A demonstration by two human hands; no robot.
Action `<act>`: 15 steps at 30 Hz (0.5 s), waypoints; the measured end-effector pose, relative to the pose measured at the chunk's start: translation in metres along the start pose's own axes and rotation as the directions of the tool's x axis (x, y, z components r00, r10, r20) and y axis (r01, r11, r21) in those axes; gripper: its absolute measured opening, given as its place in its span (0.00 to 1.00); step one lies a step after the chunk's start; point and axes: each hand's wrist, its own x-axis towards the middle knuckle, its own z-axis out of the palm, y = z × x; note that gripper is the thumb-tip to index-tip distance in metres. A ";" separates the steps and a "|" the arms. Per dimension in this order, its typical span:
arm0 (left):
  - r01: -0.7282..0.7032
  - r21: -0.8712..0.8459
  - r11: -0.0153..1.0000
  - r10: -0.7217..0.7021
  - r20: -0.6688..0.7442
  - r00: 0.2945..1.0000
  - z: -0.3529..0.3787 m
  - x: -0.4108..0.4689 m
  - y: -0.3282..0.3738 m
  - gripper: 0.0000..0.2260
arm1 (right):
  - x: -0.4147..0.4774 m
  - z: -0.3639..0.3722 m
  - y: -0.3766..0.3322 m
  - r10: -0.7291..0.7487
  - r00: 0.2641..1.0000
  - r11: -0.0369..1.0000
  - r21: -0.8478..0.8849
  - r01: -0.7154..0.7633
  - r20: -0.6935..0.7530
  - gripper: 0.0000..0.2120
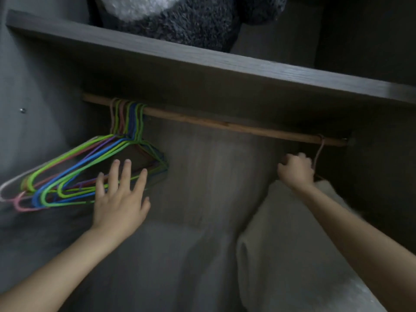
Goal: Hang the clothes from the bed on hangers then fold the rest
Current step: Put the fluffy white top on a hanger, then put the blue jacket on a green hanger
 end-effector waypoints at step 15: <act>0.303 -0.039 0.952 -0.304 -0.050 0.951 -0.044 -0.033 -0.100 0.25 | -0.142 0.090 -0.260 -0.440 0.770 0.769 0.637 0.056 0.463 0.20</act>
